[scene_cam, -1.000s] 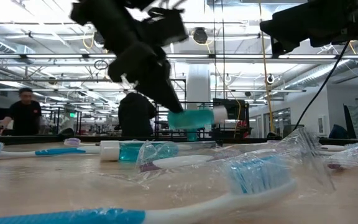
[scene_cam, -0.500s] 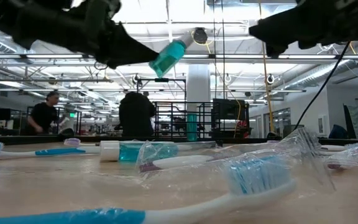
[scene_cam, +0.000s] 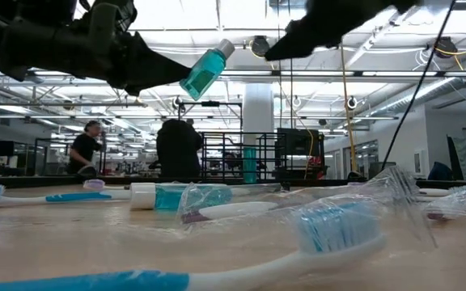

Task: Pick & Place toothbrushing station
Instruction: Put the blue mouthwash bottle into the black organizer

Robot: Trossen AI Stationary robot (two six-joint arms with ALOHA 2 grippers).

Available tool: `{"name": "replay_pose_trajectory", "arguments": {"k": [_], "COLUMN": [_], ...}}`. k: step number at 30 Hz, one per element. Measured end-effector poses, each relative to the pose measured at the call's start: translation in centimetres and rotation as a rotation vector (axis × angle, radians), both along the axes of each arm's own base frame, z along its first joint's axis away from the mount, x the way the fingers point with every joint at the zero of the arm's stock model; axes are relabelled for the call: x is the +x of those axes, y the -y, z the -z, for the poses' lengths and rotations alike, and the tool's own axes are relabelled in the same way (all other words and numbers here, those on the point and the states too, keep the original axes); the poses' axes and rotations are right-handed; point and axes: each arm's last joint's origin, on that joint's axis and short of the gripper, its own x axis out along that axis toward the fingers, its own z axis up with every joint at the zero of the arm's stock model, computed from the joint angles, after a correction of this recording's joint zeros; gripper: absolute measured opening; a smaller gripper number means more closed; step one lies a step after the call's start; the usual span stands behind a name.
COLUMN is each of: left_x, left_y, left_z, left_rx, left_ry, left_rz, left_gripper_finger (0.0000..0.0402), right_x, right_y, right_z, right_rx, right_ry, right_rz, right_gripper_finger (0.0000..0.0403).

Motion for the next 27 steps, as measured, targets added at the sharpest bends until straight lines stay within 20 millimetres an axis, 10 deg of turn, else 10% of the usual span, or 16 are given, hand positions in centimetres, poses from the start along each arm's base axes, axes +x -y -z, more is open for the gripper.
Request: {"name": "replay_pose_trajectory", "arguments": {"k": [10, 27], "left_x": [0.0, -0.4], "left_y": [0.0, -0.2], "left_z": [0.3, 0.8], "left_rx": [0.024, 0.014], "left_ry": [-0.026, -0.041], "left_rz": [0.002, -0.007], "left_gripper_finger": [0.0007, 0.0007], "right_x": [5.3, 6.2], "right_y": [1.8, 2.1], "right_z": [-1.9, -1.9], "right_rx": [-0.063, -0.069], "right_ry": [-0.078, -0.086], "right_rz": [-0.053, -0.078], "right_gripper_finger": [0.0237, 0.0208]}}
